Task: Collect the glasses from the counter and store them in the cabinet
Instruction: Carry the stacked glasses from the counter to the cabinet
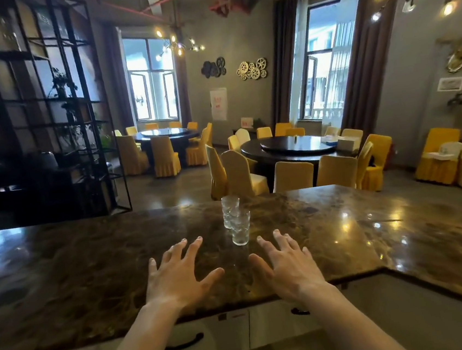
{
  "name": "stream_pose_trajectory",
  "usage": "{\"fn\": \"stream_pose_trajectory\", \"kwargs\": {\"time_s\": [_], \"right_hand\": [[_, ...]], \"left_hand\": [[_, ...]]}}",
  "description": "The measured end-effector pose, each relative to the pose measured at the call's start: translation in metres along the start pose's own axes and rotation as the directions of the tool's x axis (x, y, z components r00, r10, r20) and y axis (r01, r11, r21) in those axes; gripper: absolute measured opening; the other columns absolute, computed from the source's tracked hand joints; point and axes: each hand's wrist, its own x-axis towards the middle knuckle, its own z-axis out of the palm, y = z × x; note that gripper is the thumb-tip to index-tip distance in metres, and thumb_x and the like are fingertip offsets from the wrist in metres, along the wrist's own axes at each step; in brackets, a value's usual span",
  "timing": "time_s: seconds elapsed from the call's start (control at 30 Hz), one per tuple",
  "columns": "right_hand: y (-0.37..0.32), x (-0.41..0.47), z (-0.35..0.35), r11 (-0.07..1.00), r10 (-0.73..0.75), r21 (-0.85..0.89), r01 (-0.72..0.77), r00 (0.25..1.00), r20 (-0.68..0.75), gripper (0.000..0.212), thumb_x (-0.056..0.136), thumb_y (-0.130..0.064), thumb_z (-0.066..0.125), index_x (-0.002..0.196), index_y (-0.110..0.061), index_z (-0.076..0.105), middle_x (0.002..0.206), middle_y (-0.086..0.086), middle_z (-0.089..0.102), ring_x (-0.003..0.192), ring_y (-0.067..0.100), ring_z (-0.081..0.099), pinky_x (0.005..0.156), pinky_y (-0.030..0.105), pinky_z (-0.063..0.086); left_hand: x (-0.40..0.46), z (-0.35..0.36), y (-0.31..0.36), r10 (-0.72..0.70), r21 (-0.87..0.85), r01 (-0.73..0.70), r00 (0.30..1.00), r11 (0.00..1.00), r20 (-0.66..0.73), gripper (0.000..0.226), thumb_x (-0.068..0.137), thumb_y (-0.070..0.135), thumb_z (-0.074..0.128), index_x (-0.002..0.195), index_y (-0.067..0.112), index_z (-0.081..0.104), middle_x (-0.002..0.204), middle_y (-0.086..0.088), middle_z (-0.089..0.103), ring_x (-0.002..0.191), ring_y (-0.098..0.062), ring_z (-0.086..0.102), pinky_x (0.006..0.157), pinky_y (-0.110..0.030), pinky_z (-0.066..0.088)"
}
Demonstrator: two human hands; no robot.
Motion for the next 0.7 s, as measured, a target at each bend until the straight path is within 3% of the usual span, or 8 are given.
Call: {"fn": "stream_pose_trajectory", "kwargs": {"time_s": [0.2,0.47,0.6,0.7], "right_hand": [[0.023,0.089,0.035,1.0,-0.021,0.003,0.021,1.0,0.002,0.075,0.096,-0.065,0.044,0.159,-0.037,0.015,0.17,0.005,0.005,0.156,0.026,0.003,0.123,0.053,0.015],[0.064,0.255,0.066,0.992,-0.069,0.107,0.064,0.997,0.038,0.09,0.089,-0.063,0.06,0.159,-0.036,0.011,0.17,0.004,0.006,0.155,0.028,0.009,0.12,0.052,0.025],[0.076,0.322,0.073,0.985,-0.13,0.128,0.119,0.989,0.077,0.1,0.084,-0.063,0.068,0.16,-0.036,0.008,0.17,0.004,0.003,0.156,0.027,0.006,0.121,0.048,0.026],[0.077,0.35,0.083,0.974,-0.157,0.181,0.134,0.98,0.122,0.104,0.081,-0.059,0.074,0.159,-0.036,0.009,0.17,0.002,0.005,0.155,0.025,0.009,0.121,0.047,0.027]], "left_hand": [[0.074,0.043,-0.022,-0.018,-0.037,0.02,0.997,0.999,0.073,0.091,0.079,0.084,0.043,0.154,0.046,0.006,0.164,0.006,0.016,0.149,-0.02,0.02,0.12,-0.049,0.017],[0.227,0.102,-0.008,-0.095,-0.091,0.111,0.981,0.99,0.167,0.09,0.085,0.067,0.059,0.154,0.046,0.005,0.164,0.006,0.013,0.148,-0.023,0.023,0.118,-0.048,0.028],[0.308,0.118,0.0,-0.118,-0.118,0.14,0.977,0.983,0.179,0.097,0.084,0.055,0.069,0.154,0.048,0.002,0.164,0.006,0.008,0.148,-0.023,0.019,0.115,-0.048,0.031],[0.36,0.126,0.003,-0.07,-0.069,0.086,0.976,0.994,0.207,0.108,0.078,0.047,0.079,0.152,0.052,0.0,0.164,0.008,0.004,0.149,-0.024,0.014,0.114,-0.05,0.032]]}}
